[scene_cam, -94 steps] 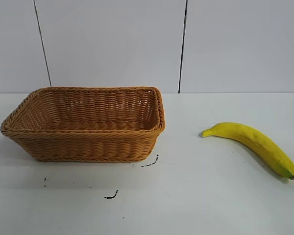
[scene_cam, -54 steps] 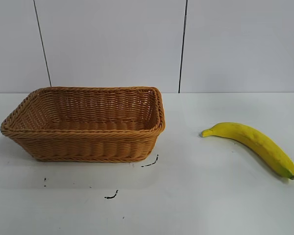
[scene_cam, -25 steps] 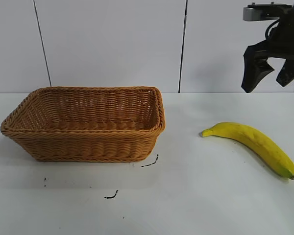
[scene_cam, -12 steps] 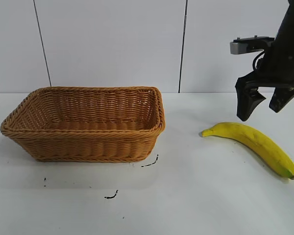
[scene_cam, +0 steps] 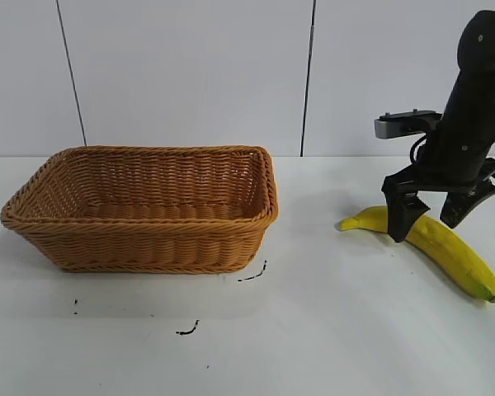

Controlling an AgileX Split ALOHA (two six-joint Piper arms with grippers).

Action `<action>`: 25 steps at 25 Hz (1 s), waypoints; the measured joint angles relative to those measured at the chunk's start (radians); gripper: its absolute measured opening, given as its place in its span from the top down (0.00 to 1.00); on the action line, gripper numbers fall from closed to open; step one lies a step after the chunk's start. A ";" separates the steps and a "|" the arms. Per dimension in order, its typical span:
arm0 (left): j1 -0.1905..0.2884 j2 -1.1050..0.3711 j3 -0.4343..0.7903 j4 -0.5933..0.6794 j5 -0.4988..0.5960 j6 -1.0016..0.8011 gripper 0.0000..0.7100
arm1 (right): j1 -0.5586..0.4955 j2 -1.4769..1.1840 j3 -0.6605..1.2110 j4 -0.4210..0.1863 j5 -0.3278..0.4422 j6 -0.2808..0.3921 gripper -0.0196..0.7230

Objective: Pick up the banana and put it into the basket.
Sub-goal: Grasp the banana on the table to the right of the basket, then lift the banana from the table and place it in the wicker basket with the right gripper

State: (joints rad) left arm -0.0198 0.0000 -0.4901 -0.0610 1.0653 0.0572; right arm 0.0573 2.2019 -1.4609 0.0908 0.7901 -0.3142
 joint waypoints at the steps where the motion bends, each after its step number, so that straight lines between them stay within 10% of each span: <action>1: 0.000 0.000 0.000 0.000 0.000 0.000 0.02 | 0.000 0.000 0.000 -0.001 0.000 0.003 0.13; 4: 0.000 0.000 0.000 0.000 0.000 0.000 0.02 | 0.000 0.000 -0.002 -0.002 -0.001 0.008 0.22; 6: 0.000 0.000 0.000 0.000 0.000 0.000 0.02 | 0.000 0.000 -0.002 -0.005 0.003 0.030 0.56; 17: 0.000 0.000 0.000 0.000 0.000 0.000 0.02 | 0.000 -0.059 -0.010 -0.007 0.072 0.038 0.55; 25: 0.000 0.000 0.000 0.000 0.000 0.000 0.02 | 0.000 -0.189 -0.196 -0.009 0.277 0.038 0.55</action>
State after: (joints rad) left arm -0.0198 0.0000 -0.4901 -0.0610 1.0653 0.0572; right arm 0.0573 2.0132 -1.6574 0.0819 1.0667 -0.2767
